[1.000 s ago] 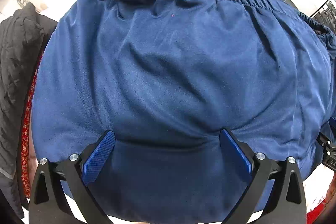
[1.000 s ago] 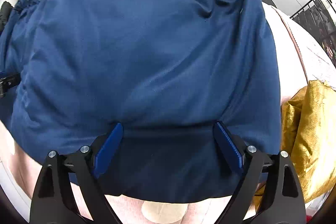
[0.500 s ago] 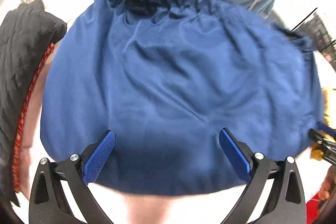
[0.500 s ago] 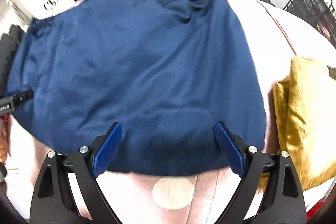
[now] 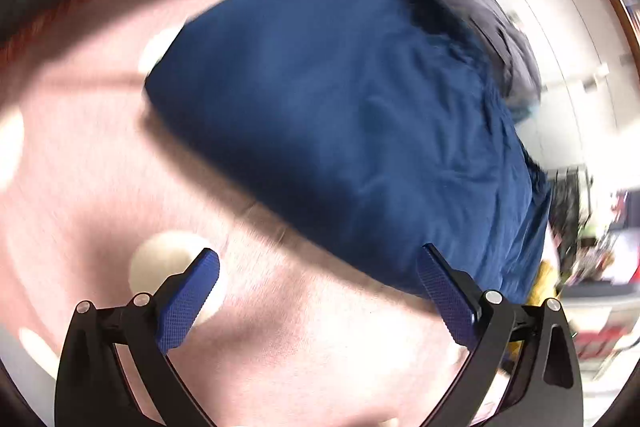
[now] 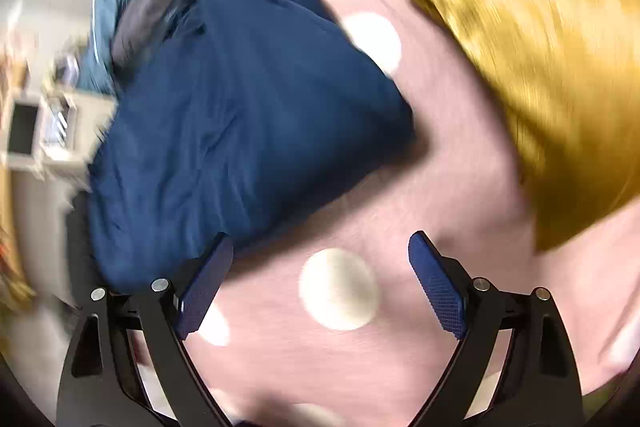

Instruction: Fold large clothes

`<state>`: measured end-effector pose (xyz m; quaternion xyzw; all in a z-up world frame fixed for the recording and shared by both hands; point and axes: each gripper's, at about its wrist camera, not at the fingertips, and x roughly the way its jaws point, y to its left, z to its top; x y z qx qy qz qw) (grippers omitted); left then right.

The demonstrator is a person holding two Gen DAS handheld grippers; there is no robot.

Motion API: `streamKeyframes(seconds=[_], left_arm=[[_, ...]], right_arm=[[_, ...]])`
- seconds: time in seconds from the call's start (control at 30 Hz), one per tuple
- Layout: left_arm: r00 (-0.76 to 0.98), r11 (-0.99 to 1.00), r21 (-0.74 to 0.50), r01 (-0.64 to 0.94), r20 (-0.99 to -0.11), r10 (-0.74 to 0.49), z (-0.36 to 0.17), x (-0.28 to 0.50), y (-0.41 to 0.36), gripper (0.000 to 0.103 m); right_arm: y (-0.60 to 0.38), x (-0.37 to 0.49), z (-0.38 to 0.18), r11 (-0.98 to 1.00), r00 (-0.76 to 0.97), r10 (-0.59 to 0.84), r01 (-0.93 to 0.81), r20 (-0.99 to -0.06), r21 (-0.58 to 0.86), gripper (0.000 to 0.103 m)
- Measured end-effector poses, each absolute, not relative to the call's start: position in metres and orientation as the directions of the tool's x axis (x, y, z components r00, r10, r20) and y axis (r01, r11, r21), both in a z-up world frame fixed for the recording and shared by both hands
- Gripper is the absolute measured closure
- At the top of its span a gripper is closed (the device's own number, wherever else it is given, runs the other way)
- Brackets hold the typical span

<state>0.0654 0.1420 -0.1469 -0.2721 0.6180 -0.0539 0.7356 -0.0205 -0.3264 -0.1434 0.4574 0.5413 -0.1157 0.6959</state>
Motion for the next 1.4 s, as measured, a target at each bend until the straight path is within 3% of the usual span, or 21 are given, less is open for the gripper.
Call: streamKeyframes(seconds=[0.3, 0.57, 0.9, 1.07, 1.1, 1.2, 1.27, 1.3, 1.33, 1.4], left_arm=[[0.347, 0.633, -0.651, -0.420, -0.759, -0.551, -0.174, 0.061, 0.184, 0.007], [0.436, 0.551, -0.691, -0.468, -0.723, -0.536, -0.182, 0.098, 0.219, 0.007], [0.456, 0.494, -0.667, -0.558, -0.744, -0.489, -0.194, 0.125, 0.196, 0.006], [0.458, 0.454, -0.703, -0.548, -0.706, -0.541, -0.188, 0.137, 0.189, 0.007], [0.457, 0.446, -0.708, -0.547, -0.699, -0.550, -0.187, 0.139, 0.188, 0.007], [0.450, 0.458, -0.711, -0.534, -0.697, -0.558, -0.181, 0.142, 0.184, 0.015], [0.422, 0.511, -0.682, -0.523, -0.728, -0.540, -0.174, 0.148, 0.176, 0.034], [0.419, 0.529, -0.680, -0.508, -0.731, -0.538, -0.168, 0.150, 0.172, 0.038], [0.423, 0.532, -0.684, -0.498, -0.728, -0.540, -0.165, 0.151, 0.171, 0.050], [0.431, 0.535, -0.699, -0.473, -0.714, -0.552, -0.152, 0.151, 0.171, 0.057]], right_arm=[[-0.332, -0.036, -0.177, 0.322, 0.510, 0.421, 0.689, -0.750, 0.649, 0.014], [-0.336, -0.012, -0.189, 0.303, 0.531, 0.417, 0.685, -0.738, 0.663, 0.014], [-0.339, 0.029, -0.208, 0.250, 0.567, 0.380, 0.697, -0.730, 0.672, 0.010], [-0.341, 0.034, -0.206, 0.265, 0.552, 0.357, 0.714, -0.754, 0.648, 0.010], [-0.341, 0.034, -0.206, 0.257, 0.551, 0.353, 0.720, -0.756, 0.644, 0.012], [-0.343, 0.033, -0.202, 0.252, 0.524, 0.333, 0.752, -0.784, 0.609, 0.031], [-0.343, 0.034, -0.194, 0.264, 0.508, 0.331, 0.759, -0.795, 0.595, 0.043], [-0.342, 0.035, -0.188, 0.277, 0.497, 0.328, 0.762, -0.803, 0.585, 0.052], [-0.341, 0.038, -0.179, 0.298, 0.489, 0.323, 0.760, -0.810, 0.577, 0.062], [-0.337, 0.047, -0.159, 0.370, 0.461, 0.304, 0.749, -0.834, 0.550, 0.071]])
